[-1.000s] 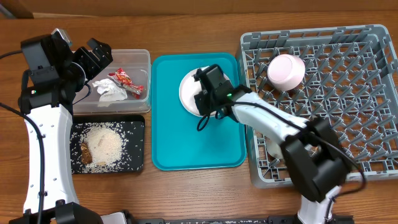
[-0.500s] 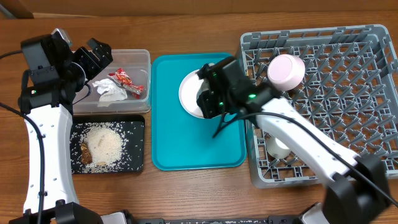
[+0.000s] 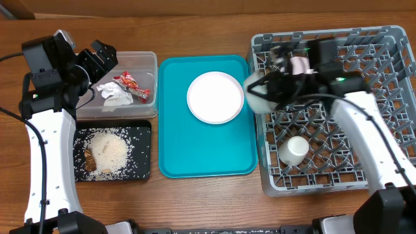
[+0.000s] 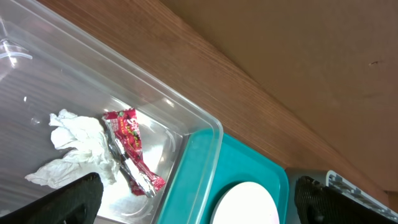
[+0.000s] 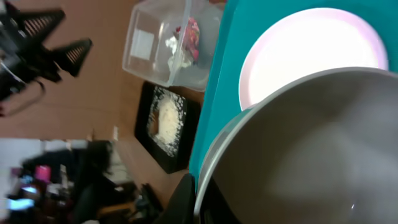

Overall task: Sort waste into correct bins and load items into the dishwasher
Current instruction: 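Lift the pale green bowl and carry it right into the rack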

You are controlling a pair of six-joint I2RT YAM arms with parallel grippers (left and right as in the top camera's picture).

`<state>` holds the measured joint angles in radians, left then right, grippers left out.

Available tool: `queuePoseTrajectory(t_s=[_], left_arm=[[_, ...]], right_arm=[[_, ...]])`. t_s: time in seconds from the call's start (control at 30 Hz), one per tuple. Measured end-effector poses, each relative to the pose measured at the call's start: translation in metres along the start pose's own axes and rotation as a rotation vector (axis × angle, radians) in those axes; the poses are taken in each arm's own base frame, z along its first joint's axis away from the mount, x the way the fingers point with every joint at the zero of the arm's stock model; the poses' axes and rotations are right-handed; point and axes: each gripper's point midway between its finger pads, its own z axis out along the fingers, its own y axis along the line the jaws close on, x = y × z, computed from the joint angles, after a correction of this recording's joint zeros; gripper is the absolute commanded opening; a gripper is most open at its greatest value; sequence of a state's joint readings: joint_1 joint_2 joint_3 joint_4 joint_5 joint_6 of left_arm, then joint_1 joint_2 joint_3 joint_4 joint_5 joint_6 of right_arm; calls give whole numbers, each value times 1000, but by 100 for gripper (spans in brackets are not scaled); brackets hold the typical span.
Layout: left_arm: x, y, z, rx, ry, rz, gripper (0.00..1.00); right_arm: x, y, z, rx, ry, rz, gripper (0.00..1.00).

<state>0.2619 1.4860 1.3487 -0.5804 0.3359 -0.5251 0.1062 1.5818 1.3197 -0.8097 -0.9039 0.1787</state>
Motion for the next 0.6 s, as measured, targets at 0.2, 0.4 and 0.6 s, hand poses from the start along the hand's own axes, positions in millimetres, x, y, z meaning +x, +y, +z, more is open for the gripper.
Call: queuePoseTrajectory(t_s=[0.2, 0.4, 0.6], left_arm=[[0, 0, 0, 0, 0, 0, 100], [0, 0, 0, 0, 0, 0, 100], [0, 0, 0, 0, 0, 0, 100]], right_arm=[[1, -27, -26, -63, -40, 106, 4], [23, -32, -28, -222, -19, 171, 4], [30, -26, -36, -336, -23, 198, 4]])
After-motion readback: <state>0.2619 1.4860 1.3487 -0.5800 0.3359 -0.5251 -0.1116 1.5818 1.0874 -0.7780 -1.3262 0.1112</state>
